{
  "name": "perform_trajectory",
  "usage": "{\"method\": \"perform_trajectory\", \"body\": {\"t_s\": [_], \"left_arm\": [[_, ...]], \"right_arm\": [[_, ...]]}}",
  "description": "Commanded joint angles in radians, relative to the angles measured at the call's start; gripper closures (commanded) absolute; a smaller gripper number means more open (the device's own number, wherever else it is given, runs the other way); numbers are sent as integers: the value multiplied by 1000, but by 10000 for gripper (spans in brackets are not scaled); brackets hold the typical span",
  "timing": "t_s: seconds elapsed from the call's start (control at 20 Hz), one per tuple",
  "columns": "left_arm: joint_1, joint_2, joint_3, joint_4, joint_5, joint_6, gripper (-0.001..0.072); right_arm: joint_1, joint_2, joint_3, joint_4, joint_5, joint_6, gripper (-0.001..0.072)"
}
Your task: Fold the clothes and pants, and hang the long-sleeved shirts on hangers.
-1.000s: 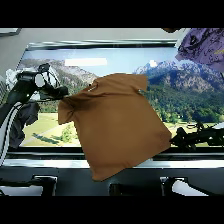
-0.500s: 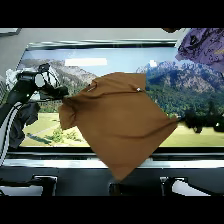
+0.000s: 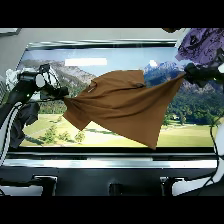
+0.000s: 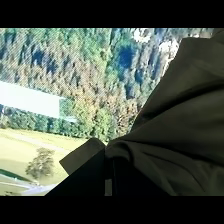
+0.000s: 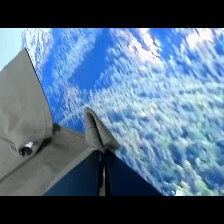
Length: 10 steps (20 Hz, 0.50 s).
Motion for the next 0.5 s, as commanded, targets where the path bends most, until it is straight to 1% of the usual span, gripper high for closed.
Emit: {"method": "perform_trajectory", "body": {"t_s": [0.0,0.05,0.1,0.15,0.2,0.25,0.35,0.4,0.45], "left_arm": [[0,-1,0,1,0,0,687],[0,-1,0,1,0,0,687],[0,-1,0,0,0,0,687],[0,0,0,0,-1,0,687],[0,0,1,1,-4,0,687],[0,0,1,1,-12,0,687],[0,0,1,1,-44,0,687],[0,0,0,1,-57,0,687],[0,0,0,1,-65,0,687]], "right_arm": [[35,-95,149,-53,70,120,649],[23,-89,149,-52,94,117,541],[9,-77,149,-51,131,115,390],[-11,-63,149,-48,190,78,229],[-36,-53,149,-56,267,19,218],[-74,-46,149,-67,360,-17,235],[-164,-43,146,-57,523,-48,237],[-202,-35,121,-32,578,-48,237],[-231,-10,54,1,594,-58,236]]}}
